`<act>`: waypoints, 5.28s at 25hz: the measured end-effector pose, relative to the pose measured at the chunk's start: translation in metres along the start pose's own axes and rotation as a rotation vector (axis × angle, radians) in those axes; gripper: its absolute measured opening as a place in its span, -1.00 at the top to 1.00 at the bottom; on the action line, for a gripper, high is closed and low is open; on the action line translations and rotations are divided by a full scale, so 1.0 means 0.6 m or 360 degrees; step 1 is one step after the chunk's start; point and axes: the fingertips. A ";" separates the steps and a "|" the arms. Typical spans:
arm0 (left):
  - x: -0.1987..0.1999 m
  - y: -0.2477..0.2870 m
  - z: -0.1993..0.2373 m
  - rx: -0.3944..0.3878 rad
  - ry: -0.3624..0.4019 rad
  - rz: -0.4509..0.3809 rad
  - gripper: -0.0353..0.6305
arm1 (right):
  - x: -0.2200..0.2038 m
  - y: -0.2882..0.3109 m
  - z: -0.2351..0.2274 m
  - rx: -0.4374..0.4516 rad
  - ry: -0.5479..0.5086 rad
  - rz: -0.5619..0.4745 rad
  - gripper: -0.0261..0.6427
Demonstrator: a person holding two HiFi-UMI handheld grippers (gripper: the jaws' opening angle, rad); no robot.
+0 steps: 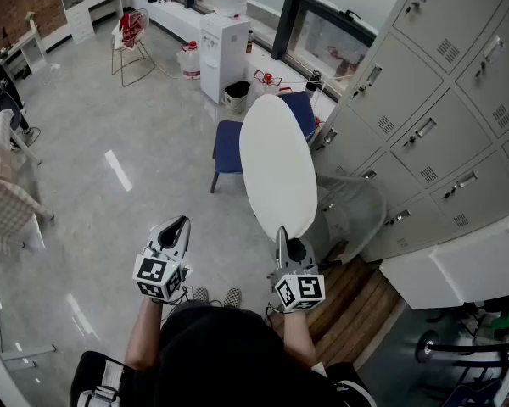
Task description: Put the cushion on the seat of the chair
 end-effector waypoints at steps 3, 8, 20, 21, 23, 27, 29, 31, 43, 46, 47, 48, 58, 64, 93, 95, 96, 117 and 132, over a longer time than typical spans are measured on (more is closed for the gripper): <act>-0.006 0.003 -0.004 0.0005 -0.0004 0.0004 0.80 | -0.003 -0.002 -0.005 0.0006 -0.0007 0.0000 0.78; -0.007 0.012 -0.015 0.0006 -0.0006 0.0009 0.80 | 0.001 -0.002 -0.018 0.0013 0.0002 -0.0008 0.78; -0.032 0.029 -0.020 0.0056 -0.0040 0.0031 0.80 | -0.010 0.018 -0.040 0.0064 -0.0001 -0.0005 0.78; -0.033 0.031 -0.016 0.0061 -0.0044 0.0037 0.80 | -0.011 0.024 -0.040 0.0066 0.0002 0.0004 0.78; -0.031 0.039 -0.004 0.0074 -0.0051 0.0041 0.80 | -0.015 0.039 -0.042 0.0069 0.0011 0.0014 0.78; -0.033 0.068 0.029 0.0082 -0.0061 0.0054 0.80 | -0.026 0.083 -0.043 0.0077 0.0033 0.0032 0.79; -0.034 0.084 0.052 0.0078 -0.0066 0.0066 0.80 | -0.033 0.109 -0.040 0.0072 0.0047 0.0047 0.79; -0.029 0.107 0.080 0.0061 -0.0066 0.0075 0.80 | -0.035 0.143 -0.038 0.0056 0.0053 0.0053 0.79; 0.046 0.268 0.323 -0.0029 -0.0058 0.0122 0.80 | -0.019 0.415 -0.006 -0.0056 0.0090 0.0059 0.79; 0.060 0.302 0.382 -0.0060 -0.0064 0.0127 0.80 | -0.020 0.472 0.008 -0.0095 0.0093 0.0082 0.79; 0.064 0.312 0.402 -0.0073 -0.0068 0.0128 0.80 | -0.021 0.490 0.013 -0.0109 0.0096 0.0087 0.79; 0.067 0.321 0.421 -0.0085 -0.0075 0.0128 0.80 | -0.021 0.508 0.018 -0.0125 0.0099 0.0092 0.79; 0.060 0.414 0.578 -0.0246 -0.0103 0.0200 0.80 | -0.039 0.659 0.049 -0.0326 0.0125 0.0140 0.79; 0.050 0.465 0.629 -0.0269 -0.0144 0.0248 0.80 | -0.067 0.719 0.040 -0.0376 0.0154 0.0211 0.79; -0.186 0.799 0.744 -0.0003 -0.0333 0.0507 0.80 | -0.396 1.071 -0.176 -0.0197 0.0289 0.0647 0.79; -0.205 0.815 0.747 -0.0003 -0.0343 0.0533 0.80 | -0.421 1.091 -0.184 -0.0184 0.0298 0.0671 0.79; -0.214 0.821 0.749 -0.0004 -0.0347 0.0547 0.80 | -0.433 1.099 -0.188 -0.0178 0.0302 0.0684 0.79; -0.320 0.885 0.730 0.0000 -0.0439 0.0677 0.80 | -0.613 1.131 -0.278 -0.0297 0.0253 0.0924 0.79; -0.373 0.894 0.717 -0.0062 -0.0444 0.0734 0.80 | -0.708 1.072 -0.343 -0.0532 0.0249 0.1057 0.78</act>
Point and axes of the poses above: the fingertips, and each gripper's own axes: y forward along the fingers, z to its left, x out of its top, and after that the axes turned 9 degrees about -x, right-handed
